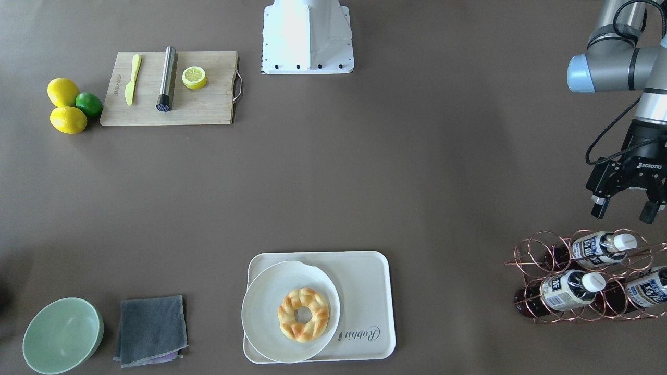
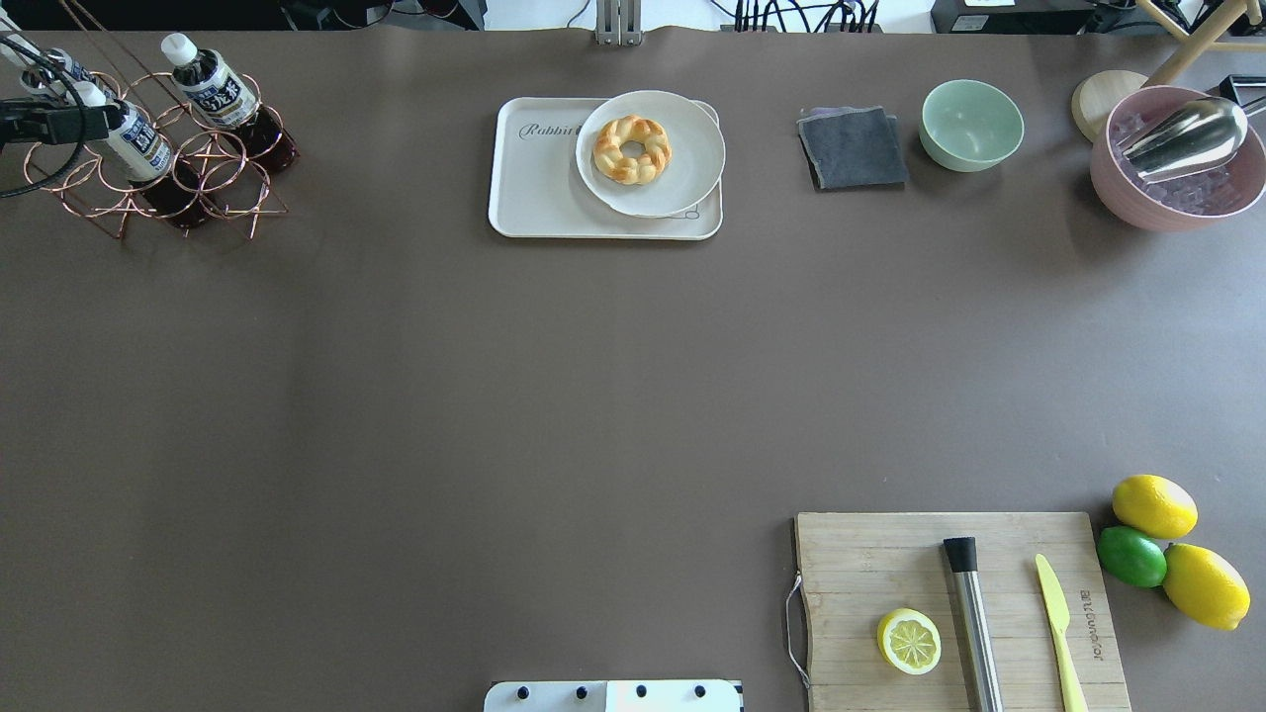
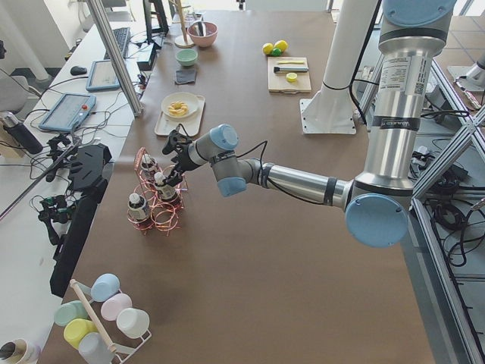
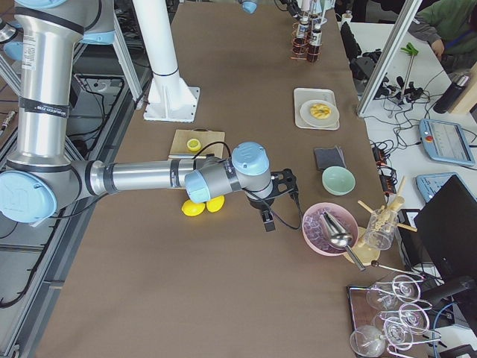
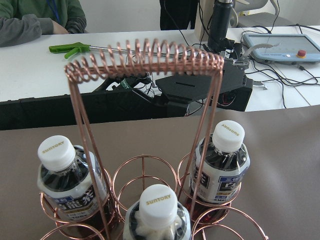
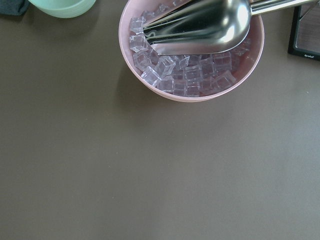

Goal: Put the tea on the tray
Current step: 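Reach the left gripper to the copper rack and grasp a tea bottle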

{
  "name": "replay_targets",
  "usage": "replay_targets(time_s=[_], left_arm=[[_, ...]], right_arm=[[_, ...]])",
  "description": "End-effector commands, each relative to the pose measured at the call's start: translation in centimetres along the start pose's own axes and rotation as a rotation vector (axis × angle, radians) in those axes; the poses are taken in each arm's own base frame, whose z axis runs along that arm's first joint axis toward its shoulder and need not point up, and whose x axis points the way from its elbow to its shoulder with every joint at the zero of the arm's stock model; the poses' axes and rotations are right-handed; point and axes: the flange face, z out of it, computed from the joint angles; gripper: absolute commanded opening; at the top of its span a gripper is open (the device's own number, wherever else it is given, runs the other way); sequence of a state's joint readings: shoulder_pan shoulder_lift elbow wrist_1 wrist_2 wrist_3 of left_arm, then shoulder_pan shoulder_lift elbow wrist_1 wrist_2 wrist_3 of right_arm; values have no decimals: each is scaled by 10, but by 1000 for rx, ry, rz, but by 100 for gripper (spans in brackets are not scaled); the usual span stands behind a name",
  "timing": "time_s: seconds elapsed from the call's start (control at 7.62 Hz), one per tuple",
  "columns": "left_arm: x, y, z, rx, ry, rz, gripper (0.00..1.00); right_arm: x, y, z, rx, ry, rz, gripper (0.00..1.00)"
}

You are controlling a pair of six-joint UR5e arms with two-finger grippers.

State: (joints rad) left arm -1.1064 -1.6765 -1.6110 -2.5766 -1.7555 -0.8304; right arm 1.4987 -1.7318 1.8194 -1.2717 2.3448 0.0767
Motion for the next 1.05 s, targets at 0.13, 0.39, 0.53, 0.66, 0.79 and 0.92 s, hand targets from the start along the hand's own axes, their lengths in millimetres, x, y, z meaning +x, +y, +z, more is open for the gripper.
replay_targets(time_s=[0.13,0.39,0.53,0.66,0.79,0.92], left_arm=[[1,-5,38,8,-14,12,92],[-3,-2,41,-1,-23,69,89],[-3,-2,41,-2,-22,70,85],[-3,-1,41,-4,-20,71,79],[-4,-1,39,-5,-19,96,75],[-6,-1,38,-4,-20,111,73]], right_arm=[[0,-1,0,1,4,-1,100],[0,-1,-1,2,4,-2,100],[0,-1,-1,2,4,-2,100],[0,-1,-1,2,4,-2,100],[-1,-1,-1,2,2,-2,100],[-1,-1,-1,2,2,-2,100]])
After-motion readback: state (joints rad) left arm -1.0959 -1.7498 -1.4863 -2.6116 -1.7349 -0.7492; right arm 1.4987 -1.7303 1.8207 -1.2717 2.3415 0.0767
